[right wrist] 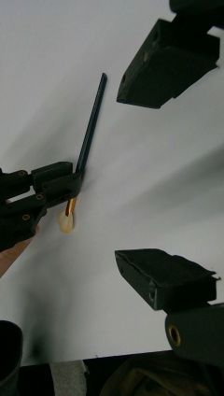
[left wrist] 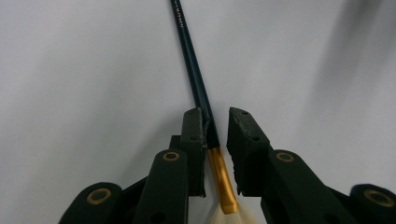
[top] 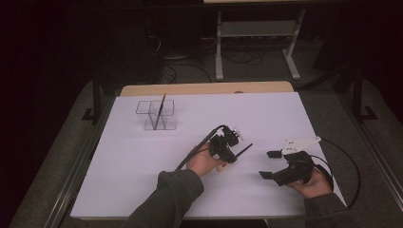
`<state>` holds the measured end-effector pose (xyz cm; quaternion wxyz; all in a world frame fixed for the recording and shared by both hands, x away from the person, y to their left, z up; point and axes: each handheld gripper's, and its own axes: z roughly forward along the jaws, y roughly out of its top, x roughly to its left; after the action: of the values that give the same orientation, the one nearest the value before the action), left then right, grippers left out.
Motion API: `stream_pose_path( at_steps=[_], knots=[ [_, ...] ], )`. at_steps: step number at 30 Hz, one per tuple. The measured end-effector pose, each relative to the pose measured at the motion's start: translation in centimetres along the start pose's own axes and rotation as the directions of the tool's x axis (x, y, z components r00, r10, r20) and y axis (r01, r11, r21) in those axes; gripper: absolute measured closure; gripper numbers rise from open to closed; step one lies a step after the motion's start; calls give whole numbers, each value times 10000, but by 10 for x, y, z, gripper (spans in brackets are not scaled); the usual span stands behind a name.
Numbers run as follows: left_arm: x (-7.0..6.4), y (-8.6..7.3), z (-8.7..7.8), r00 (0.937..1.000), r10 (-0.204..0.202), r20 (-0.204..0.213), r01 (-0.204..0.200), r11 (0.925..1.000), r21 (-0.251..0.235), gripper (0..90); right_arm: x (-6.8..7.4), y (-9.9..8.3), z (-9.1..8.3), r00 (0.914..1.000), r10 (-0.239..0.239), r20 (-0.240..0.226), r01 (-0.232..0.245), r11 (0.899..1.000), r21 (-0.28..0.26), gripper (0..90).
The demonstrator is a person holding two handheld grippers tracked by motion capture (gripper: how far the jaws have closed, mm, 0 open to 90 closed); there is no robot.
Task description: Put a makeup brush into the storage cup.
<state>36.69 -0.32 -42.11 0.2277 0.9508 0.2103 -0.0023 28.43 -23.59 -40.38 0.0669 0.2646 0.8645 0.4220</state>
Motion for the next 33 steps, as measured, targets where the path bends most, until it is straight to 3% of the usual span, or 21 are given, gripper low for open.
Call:
stream_pose_path(
  at_steps=[5, 15, 27, 33],
  knots=[
    [-2, 0, 3, 9999, 98, -42, -97, 9997, 235, 785, 0, 0, 0, 10000, -11, -14, 11, 10000, -10, 190],
    [-9, 0, 4, 9962, 486, -720, -463, 9984, 324, 830, 0, 0, 0, 10000, -13, -20, 13, 10000, -2, 191],
    [-5, 0, 4, 9990, 232, -387, -228, 9997, 123, 837, 0, -1, 4, 10000, -10, -68, 11, 9999, 123, 191],
    [-2, -1, 1, 9986, 248, -464, -244, 9997, 84, 837, -1, -1, 3, 10000, 44, -67, -43, 9999, 99, 192]
  ],
)
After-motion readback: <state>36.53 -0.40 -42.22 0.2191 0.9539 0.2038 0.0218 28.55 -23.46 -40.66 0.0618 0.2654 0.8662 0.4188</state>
